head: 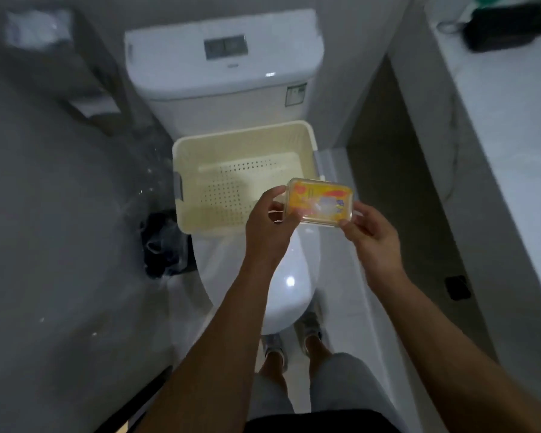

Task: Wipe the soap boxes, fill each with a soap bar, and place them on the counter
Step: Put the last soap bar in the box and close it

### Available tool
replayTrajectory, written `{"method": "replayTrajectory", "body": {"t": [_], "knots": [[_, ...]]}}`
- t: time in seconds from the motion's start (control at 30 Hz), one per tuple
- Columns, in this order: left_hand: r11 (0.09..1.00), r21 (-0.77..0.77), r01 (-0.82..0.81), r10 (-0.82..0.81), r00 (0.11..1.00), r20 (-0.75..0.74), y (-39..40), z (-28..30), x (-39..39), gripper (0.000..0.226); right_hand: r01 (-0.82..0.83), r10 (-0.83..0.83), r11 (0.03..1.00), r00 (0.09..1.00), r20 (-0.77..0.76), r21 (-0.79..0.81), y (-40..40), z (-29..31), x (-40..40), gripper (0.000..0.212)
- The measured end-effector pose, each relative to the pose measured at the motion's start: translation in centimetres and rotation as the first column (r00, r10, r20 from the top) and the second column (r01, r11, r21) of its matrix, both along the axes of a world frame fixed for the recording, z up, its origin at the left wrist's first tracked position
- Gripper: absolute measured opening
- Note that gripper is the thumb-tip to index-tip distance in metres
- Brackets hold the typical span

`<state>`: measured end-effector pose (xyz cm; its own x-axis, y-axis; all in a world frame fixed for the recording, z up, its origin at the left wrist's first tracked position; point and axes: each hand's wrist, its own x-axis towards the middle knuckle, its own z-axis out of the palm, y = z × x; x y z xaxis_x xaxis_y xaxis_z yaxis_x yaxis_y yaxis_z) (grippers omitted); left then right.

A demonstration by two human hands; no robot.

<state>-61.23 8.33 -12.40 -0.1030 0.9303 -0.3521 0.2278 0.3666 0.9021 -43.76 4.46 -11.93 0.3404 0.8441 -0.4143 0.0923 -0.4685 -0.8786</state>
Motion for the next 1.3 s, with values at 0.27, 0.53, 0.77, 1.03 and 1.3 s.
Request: {"method": "replayTrajectory", "body": {"t": [0.27,0.53,0.77,1.03,1.3], "knots": [[0.988,0.136,0.078,-0.094,0.989,0.117,4.0,13.3,1.4,0.041,0.127,-0.106,0.958,0.99,-0.091,0.259,2.3,11.7,1.6,0.037],[0.961,0.247,0.125,-0.184,0.955,0.231,4.5,21.4,3.5,0.036,0.244,-0.188,0.891,0.966,-0.18,0.382,1.1,20.4,3.5,0.025],[0.943,0.304,0.137,-0.22,0.941,0.257,3.9,25.0,7.2,0.029,0.337,-0.291,0.856,0.941,-0.172,0.392,-1.7,24.2,5.9,0.035],[0.91,0.347,0.225,-0.317,0.918,0.237,1.2,26.6,12.8,0.027,0.398,-0.386,0.791,0.914,-0.126,0.464,-5.7,25.9,10.9,0.033],[0.876,0.338,0.343,-0.423,0.884,0.2,-4.0,27.3,22.2,0.029,0.471,-0.516,0.737,0.855,-0.045,0.485,-12.8,26.3,18.6,0.034]]}}
